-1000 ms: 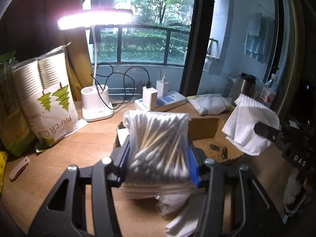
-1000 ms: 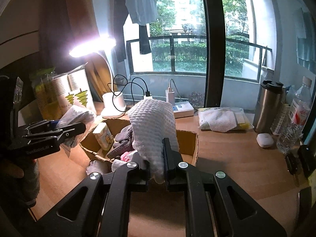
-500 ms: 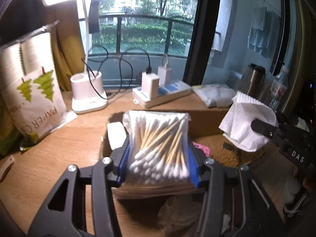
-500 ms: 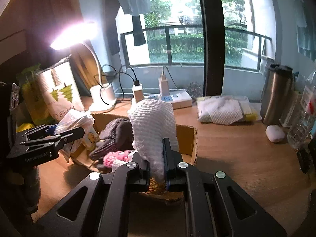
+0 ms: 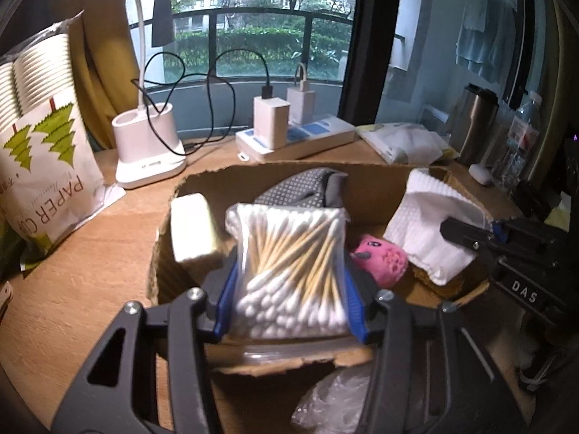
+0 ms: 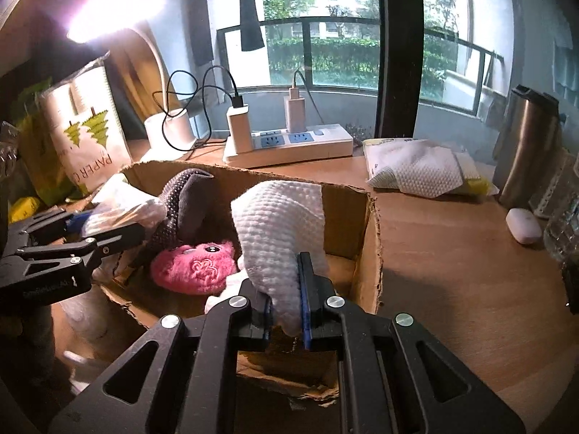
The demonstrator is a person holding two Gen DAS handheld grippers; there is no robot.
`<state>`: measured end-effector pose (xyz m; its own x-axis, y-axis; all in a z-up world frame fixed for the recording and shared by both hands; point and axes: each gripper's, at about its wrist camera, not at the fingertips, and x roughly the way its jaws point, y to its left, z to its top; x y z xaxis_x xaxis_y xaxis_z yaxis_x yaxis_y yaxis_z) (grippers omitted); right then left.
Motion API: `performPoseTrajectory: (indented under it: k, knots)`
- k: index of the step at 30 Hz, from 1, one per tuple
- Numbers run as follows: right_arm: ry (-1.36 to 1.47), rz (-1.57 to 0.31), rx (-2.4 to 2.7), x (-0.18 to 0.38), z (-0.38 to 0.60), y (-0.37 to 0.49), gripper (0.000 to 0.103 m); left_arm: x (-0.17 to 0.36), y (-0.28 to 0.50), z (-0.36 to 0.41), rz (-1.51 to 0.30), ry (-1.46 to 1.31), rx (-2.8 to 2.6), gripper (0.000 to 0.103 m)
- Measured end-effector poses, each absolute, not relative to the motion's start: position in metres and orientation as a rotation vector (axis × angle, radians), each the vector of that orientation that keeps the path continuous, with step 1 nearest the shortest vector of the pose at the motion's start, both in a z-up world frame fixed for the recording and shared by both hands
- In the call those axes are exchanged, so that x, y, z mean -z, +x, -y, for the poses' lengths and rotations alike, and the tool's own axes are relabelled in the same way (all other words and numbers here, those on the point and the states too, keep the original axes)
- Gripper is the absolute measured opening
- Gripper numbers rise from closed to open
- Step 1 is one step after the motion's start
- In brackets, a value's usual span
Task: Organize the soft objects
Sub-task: 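Lower the swab bag and towel into the box and open both tools, then withdraw both tools from the box toward the remaining items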
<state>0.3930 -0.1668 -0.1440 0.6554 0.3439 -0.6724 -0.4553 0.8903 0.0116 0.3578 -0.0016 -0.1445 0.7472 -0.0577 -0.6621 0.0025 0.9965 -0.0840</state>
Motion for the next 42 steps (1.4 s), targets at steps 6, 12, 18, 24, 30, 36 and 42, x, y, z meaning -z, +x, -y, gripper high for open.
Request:
performPoseTrajectory:
  k: [6, 12, 18, 24, 30, 36, 42]
  knots:
    - [-0.151, -0.734, -0.458, 0.143, 0.168, 0.393, 0.014, 0.145, 0.358, -0.001, -0.729, -0.095, 0.033, 0.055]
    - [-0.160, -0.745, -0.468, 0.143, 0.164, 0.391, 0.026, 0.143, 0.357, -0.002, -0.742, -0.112, 0.044, 0.067]
    - [-0.159, -0.759, -0.480, 0.140, 0.160, 0.388, 0.037, 0.137, 0.352, -0.001, -0.729, -0.116, 0.042, 0.069]
    - [-0.150, -0.745, -0.486, 0.132, 0.160, 0.380, 0.054, 0.126, 0.343, -0.003, -0.700, -0.127, 0.040, 0.072]
    - [-0.147, -0.725, -0.478, 0.119, 0.164, 0.367, 0.055, 0.112, 0.329, -0.004, -0.661, -0.132, 0.039, 0.073]
    - [-0.153, -0.702, -0.473, 0.106, 0.166, 0.349, 0.055, 0.098, 0.311, -0.004, -0.629, -0.133, 0.037, 0.073]
    - [-0.155, -0.681, -0.467, 0.096, 0.167, 0.330, 0.055, 0.089, 0.289, -0.004, -0.604, -0.139, 0.038, 0.073]
